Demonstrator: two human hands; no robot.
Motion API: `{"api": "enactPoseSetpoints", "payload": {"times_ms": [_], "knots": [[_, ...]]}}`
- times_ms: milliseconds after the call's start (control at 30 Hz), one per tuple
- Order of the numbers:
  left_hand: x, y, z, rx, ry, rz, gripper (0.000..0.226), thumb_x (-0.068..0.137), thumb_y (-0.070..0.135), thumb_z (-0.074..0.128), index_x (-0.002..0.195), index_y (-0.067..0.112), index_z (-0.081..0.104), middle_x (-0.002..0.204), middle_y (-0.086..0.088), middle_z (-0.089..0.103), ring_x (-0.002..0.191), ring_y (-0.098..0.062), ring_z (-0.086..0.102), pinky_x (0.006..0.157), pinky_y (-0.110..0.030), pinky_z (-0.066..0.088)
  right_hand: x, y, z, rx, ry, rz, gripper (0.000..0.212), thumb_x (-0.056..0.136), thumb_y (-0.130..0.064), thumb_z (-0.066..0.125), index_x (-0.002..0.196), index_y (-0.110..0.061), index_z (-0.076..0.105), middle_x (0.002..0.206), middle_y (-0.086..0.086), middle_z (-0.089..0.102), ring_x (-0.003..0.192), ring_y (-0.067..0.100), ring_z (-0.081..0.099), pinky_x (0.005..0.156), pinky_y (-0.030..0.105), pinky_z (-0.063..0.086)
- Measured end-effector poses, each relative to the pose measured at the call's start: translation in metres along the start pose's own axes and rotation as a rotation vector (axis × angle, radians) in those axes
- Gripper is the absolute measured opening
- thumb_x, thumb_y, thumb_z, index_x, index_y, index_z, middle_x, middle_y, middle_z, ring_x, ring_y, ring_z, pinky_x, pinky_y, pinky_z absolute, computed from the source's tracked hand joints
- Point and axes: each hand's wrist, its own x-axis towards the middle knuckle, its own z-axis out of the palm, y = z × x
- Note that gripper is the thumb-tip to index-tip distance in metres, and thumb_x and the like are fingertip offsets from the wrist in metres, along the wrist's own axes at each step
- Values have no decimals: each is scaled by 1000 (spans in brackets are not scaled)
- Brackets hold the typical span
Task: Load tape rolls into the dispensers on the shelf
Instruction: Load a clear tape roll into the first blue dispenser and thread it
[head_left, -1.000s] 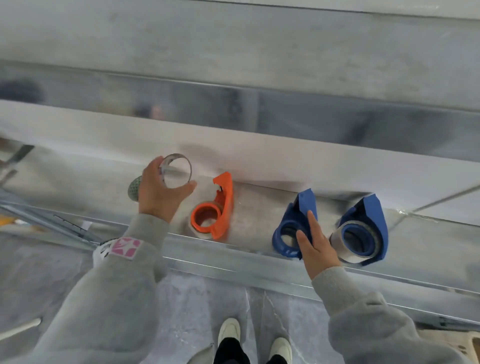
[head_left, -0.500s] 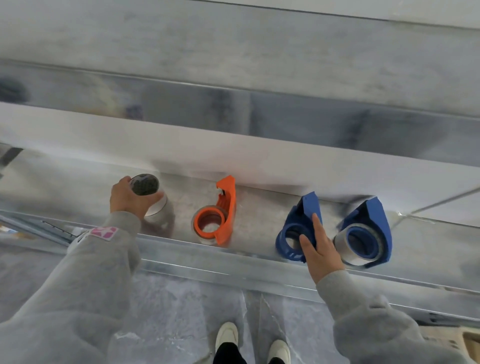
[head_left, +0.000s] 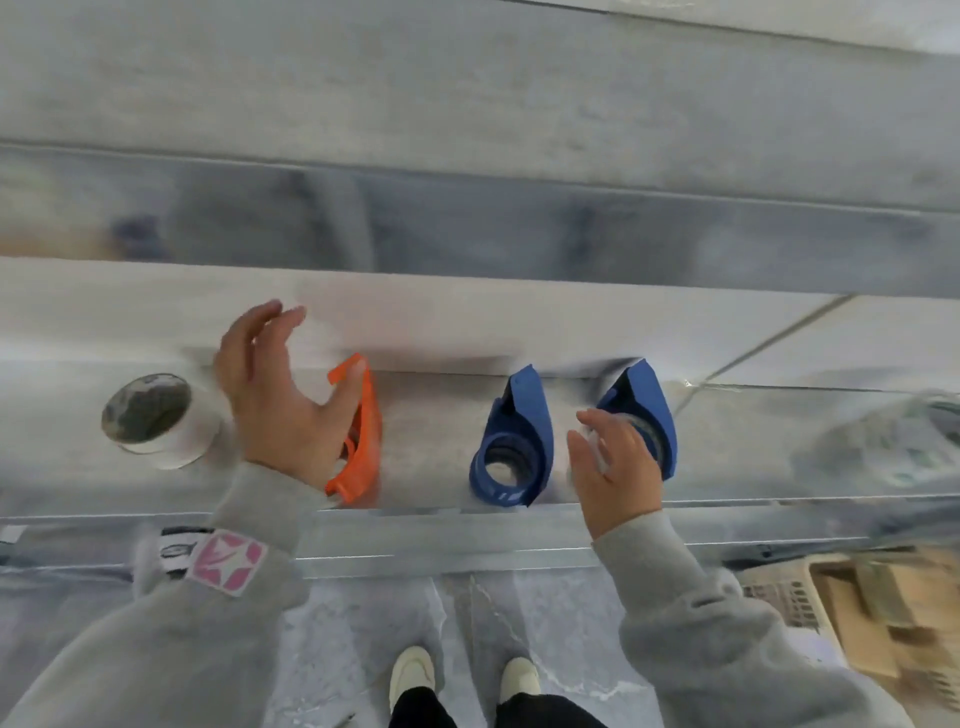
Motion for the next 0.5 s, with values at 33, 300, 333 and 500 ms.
{"api": "enactPoseSetpoints", "payload": {"times_ms": [33, 300, 333, 500], "knots": [[-8, 23, 13, -43, -45, 45, 52, 72, 22, 76, 118, 5, 57, 129, -17, 50, 123, -29, 45, 106, -38, 36, 6, 6, -12, 27, 71, 2, 22, 90, -23, 56, 110, -15, 61, 107, -2, 59, 98, 17, 57, 89, 31, 47], [-83, 81, 101, -93, -570, -153, 50, 75, 25, 76, 117, 7, 55, 119, -13, 53, 112, -27, 49, 93, -22, 33, 70, 131, -138, -235, 358, 134, 18, 79, -8, 63, 97, -7, 66, 108, 18, 60, 102, 40, 52, 91, 40, 39], [-90, 77, 107, -80, -568, -261, 51, 76, 24, 76, 119, 7, 54, 122, -14, 51, 113, -28, 48, 95, -26, 35, 77, 148, -155, -276, 395, 193, 23, 78, -9, 63, 101, -7, 64, 112, 20, 57, 106, 41, 49, 93, 41, 36], [-114, 74, 126, 13, -575, -520, 62, 80, 39, 70, 129, 8, 48, 130, -21, 50, 113, -36, 55, 99, -47, 45, 97, 215, -220, -418, 469, 470, 49, 75, -20, 64, 118, -8, 44, 132, 19, 37, 125, 39, 31, 101, 47, 25]]}}
